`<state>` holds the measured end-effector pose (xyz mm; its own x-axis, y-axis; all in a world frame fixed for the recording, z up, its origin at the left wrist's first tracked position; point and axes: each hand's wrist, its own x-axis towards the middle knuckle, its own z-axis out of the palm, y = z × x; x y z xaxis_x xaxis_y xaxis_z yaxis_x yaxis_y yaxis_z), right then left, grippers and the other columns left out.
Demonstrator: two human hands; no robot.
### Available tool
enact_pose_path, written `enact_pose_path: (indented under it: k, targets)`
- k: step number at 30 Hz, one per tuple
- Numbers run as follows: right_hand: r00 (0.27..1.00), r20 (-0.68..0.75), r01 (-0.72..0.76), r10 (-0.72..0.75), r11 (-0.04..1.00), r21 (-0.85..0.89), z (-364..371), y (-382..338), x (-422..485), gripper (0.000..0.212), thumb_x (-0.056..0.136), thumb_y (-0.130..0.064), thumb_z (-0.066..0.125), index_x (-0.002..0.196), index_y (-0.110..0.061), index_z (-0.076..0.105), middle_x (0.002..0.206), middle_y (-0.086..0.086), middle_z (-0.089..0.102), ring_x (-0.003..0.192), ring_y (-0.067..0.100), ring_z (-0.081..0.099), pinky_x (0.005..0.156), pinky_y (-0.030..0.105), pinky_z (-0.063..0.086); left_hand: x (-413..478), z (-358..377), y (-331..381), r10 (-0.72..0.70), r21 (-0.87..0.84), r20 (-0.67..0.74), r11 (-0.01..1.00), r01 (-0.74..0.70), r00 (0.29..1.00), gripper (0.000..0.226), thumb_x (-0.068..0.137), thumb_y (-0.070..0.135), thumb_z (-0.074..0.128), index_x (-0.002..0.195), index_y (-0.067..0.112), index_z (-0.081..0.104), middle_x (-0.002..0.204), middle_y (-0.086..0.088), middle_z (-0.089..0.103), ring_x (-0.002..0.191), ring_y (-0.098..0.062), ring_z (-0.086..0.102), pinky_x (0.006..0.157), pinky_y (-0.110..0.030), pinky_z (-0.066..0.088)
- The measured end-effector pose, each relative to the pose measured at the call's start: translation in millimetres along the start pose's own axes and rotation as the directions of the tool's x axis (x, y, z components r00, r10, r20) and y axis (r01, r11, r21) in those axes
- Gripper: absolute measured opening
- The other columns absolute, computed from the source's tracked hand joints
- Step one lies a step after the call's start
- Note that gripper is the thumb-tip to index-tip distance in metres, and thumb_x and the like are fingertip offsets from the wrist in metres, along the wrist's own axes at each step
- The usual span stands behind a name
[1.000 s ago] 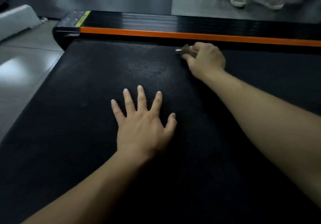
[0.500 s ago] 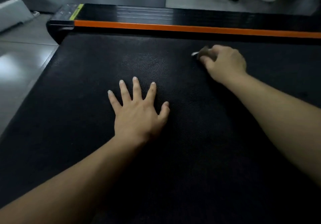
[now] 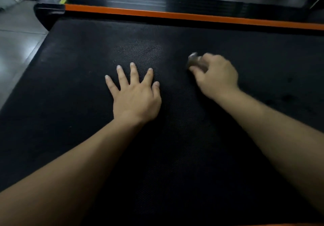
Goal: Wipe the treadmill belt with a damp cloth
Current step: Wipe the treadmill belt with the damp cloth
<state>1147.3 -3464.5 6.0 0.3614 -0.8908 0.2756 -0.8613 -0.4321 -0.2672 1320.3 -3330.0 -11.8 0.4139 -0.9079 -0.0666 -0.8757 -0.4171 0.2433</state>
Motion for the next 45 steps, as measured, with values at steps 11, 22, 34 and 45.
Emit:
enact_pose_path:
  k: [11,22,34,45]
  targets:
    - [1.000,-0.006,-0.025,0.025,0.999,0.023,-12,6,-37,0.029,0.089,-0.049,0.060,0.100,-0.023,0.062,0.097,0.000,0.061,0.088,0.023,0.060,0.068,0.033,0.042,1,2,-3,0.018,0.015,-0.004,1.000,-0.018,1.000,0.061,0.103,0.057,0.021,0.161,0.038,0.018,0.172,-0.007,-0.001,0.156,-0.037,-0.015,0.118,-0.067,-0.015]
    - [0.973,0.132,0.177,-0.189,0.979,0.098,-43,-13,-130,0.020,0.085,-0.044,0.059,0.080,-0.028,0.048,0.082,0.001,0.051,0.074,0.027,0.056,0.060,0.028,0.033,-2,-2,1,0.031,0.101,0.015,0.994,-0.032,0.999,0.092,0.086,0.088,0.016,0.162,0.036,0.012,0.172,-0.010,-0.003,0.155,-0.041,-0.013,0.117,-0.070,-0.011]
    - [0.971,0.112,0.202,-0.210,0.977,0.074,-54,14,-145,0.024,0.086,-0.044,0.059,0.083,-0.020,0.057,0.080,0.002,0.051,0.070,0.026,0.054,0.056,0.032,0.038,-8,5,46,0.099,-0.004,0.020,0.995,-0.099,0.995,0.062,0.104,0.054,0.029,0.160,0.029,0.023,0.171,-0.012,0.003,0.157,-0.038,-0.009,0.122,-0.062,-0.010]
    - [0.995,0.036,0.097,-0.097,0.995,0.000,-34,57,-56,0.027,0.090,-0.047,0.059,0.094,-0.020,0.060,0.088,0.002,0.054,0.078,0.025,0.056,0.060,0.032,0.041,-11,16,52,0.105,0.100,0.009,0.989,-0.106,0.994,0.077,0.096,0.074,0.013,0.162,0.036,0.004,0.170,-0.015,-0.010,0.155,-0.036,-0.018,0.120,-0.067,-0.011]
